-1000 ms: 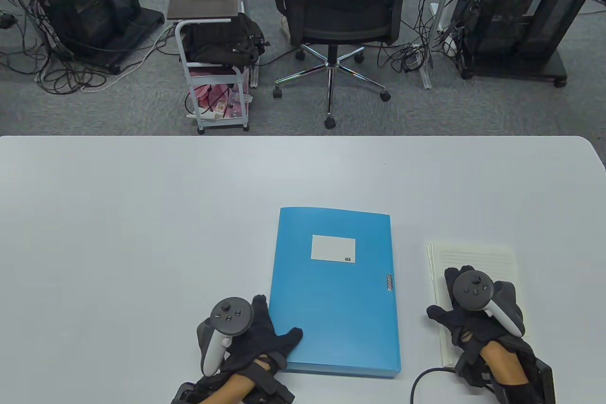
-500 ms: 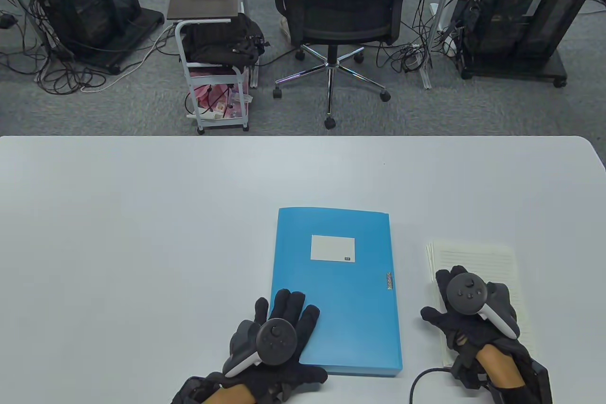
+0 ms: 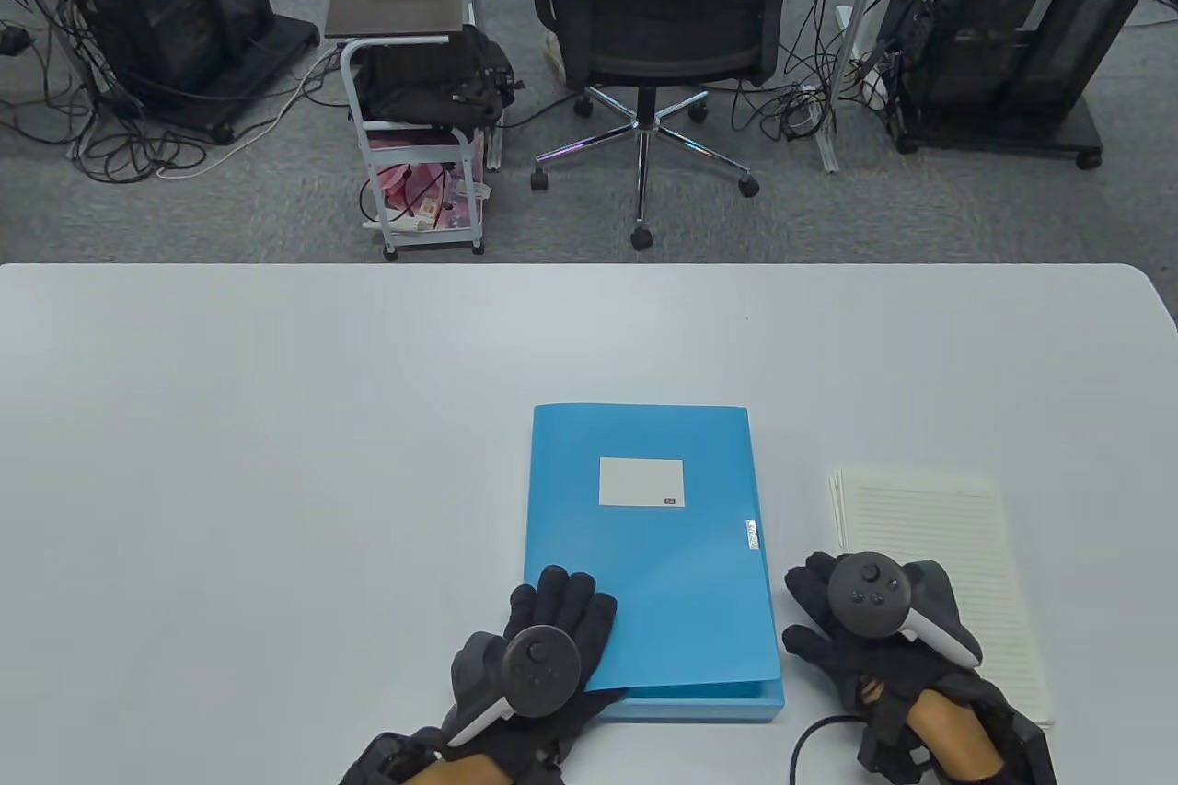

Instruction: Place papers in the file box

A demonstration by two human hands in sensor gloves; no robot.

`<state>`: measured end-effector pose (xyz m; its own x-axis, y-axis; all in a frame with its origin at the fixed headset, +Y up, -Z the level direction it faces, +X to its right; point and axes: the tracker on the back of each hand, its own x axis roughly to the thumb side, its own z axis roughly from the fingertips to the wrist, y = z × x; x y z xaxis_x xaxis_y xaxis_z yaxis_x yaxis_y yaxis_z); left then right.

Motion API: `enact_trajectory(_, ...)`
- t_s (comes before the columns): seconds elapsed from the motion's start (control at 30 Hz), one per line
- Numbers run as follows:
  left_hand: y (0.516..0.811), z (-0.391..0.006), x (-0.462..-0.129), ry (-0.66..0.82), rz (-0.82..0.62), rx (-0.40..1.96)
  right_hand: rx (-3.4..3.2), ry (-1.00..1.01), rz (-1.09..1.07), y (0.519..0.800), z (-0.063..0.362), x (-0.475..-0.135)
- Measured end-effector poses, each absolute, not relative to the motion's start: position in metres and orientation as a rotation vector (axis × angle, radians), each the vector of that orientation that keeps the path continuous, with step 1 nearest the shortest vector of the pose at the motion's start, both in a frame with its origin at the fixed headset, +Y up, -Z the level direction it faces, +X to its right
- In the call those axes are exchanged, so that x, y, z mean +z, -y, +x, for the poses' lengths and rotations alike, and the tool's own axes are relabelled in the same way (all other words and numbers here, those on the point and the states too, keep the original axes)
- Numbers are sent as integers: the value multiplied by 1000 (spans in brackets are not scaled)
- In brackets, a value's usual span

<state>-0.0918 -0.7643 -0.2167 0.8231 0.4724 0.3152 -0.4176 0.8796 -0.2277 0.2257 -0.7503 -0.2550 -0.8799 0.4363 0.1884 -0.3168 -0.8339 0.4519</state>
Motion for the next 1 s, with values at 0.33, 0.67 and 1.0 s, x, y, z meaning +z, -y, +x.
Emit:
enact_trajectory(0.33, 764, -91, -216, 369, -137, 482, 2756, -572, 562, 747, 208, -243)
enact_trajectory(0.67, 752, -131, -218, 306, 20, 944, 2807, -524, 519, 748, 206, -248)
enact_trajectory(1.0, 679, -96, -163, 525, 579, 318, 2913, -338, 530, 741, 200, -249)
